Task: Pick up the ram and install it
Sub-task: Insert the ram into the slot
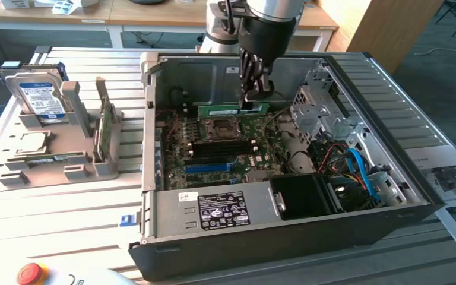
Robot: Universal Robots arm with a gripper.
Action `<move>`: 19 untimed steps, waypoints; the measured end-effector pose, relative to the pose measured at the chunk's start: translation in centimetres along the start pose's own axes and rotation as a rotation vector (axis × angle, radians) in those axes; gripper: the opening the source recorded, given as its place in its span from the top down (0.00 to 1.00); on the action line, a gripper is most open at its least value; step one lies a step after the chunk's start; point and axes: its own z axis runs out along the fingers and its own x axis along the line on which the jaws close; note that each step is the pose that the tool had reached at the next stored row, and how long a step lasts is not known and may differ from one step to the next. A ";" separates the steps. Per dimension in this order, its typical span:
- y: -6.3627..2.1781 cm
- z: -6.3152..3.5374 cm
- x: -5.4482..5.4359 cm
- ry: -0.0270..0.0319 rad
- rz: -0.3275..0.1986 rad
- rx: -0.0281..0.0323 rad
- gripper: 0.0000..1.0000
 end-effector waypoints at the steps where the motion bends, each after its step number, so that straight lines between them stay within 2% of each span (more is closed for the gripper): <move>1: 0.03 0.11 0.0 0.0001 0.000 -0.0001 0.88; 19: 0.58 1.67 0.0 0.0000 0.000 -0.0001 0.88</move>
